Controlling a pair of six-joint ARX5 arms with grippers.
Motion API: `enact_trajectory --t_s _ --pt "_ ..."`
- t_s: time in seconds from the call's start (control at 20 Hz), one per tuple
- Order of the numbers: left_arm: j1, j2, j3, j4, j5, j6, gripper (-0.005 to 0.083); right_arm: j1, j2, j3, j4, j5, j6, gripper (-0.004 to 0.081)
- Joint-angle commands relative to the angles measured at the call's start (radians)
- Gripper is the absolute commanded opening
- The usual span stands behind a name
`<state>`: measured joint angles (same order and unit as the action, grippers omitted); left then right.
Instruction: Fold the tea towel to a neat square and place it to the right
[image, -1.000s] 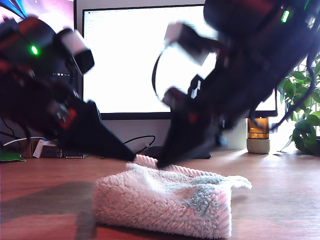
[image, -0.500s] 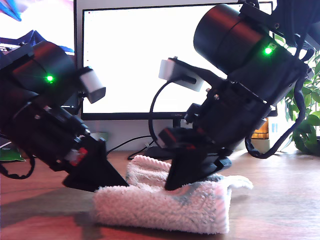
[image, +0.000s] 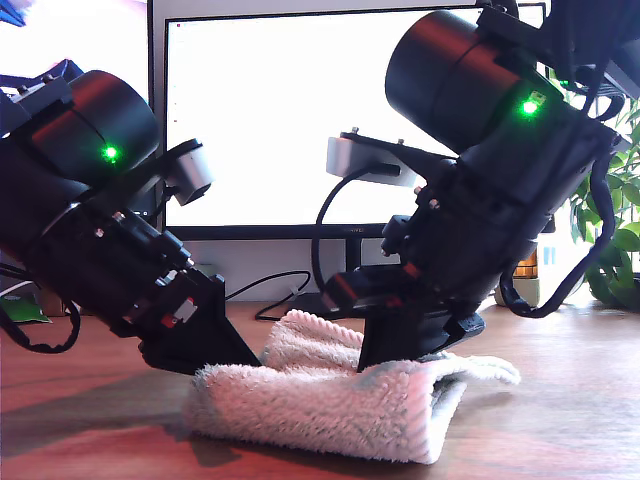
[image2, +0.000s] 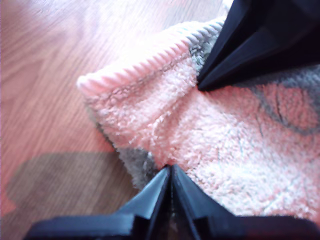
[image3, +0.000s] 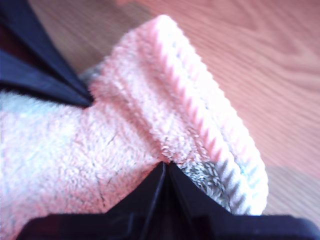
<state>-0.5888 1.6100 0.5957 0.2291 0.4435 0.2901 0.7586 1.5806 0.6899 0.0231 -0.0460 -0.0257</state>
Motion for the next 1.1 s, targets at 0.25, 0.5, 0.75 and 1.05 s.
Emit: enact_trajectory --t_s 0.25,0.5,0.75,1.05 --pt "0.004 -0.272 -0.019 -0.054 0.023 -0.019 -0.0024 -0.003 -0.002 0.206 -0.253 -0.214 0.003 -0.0013" --pt "0.004 -0.455 -0.019 -0.236 -0.012 -0.054 -0.0024 -0.009 -0.002 0.333 -0.494 -0.234 -0.05 -0.0013" --pt "0.004 -0.626 -0.02 -0.409 -0.087 -0.079 -0.0024 -0.018 0.016 0.344 -0.518 -0.234 -0.139 -0.0013" --pt "0.004 -0.787 -0.02 -0.539 -0.176 -0.125 -0.0024 -0.042 0.138 0.344 -0.514 -0.323 -0.296 -0.0013"
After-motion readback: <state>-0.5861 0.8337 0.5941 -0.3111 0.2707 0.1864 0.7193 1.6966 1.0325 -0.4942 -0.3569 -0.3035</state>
